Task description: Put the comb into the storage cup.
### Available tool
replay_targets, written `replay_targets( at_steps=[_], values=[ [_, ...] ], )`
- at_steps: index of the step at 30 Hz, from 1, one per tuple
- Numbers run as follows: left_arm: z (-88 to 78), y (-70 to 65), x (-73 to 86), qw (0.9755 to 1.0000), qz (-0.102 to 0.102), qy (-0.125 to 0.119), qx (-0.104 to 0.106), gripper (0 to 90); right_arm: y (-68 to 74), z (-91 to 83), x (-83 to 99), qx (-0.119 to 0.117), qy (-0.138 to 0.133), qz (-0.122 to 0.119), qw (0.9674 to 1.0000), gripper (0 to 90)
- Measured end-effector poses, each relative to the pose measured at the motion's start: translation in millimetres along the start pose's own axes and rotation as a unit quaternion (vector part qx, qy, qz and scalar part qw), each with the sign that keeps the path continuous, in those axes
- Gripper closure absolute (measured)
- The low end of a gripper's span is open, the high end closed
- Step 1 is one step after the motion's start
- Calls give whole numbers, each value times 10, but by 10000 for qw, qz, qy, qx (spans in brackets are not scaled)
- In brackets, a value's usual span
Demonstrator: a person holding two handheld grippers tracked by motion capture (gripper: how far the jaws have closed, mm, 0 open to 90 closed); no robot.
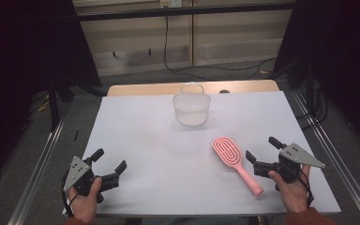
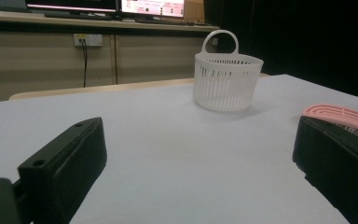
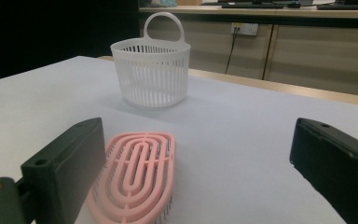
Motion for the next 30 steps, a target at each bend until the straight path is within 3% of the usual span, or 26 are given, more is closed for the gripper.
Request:
replay_targets(
  at_steps=[14, 18, 19, 24, 25, 30],
  values=[
    [-4, 16, 1, 10000, 75, 28, 2, 29, 116, 207, -108, -345, 52, -66, 9994, 14],
    [4, 16, 18, 10000, -4, 62, 14, 29, 163, 283, -52, -513, 233, 40, 9984, 10],
    [1, 22, 23, 10000, 22, 88, 12, 29, 182, 318, -22, -604, 385, 9, 9974, 11],
    [-2, 22, 8, 10000, 25, 56, 44, 29, 203, 361, -45, -643, 445, 28, 9969, 10],
    [-4, 25, 6, 10000, 25, 51, 34, 29, 226, 382, -49, -688, 601, 21, 9958, 13],
    [-4, 38, 10, 10000, 6, 62, 6, 29, 270, 442, -64, -853, 815, 45, 9930, 17]
  ],
)
Point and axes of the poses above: each handheld gripper's, and its own axes: z roughly forward along the jaws, x roughly out of its underside, y roughly to its left, the point moved 6 cm from there along z, roughly forward along the jaws, and after that the axes turned 14 degrees about -y, right-handed, at the moved point
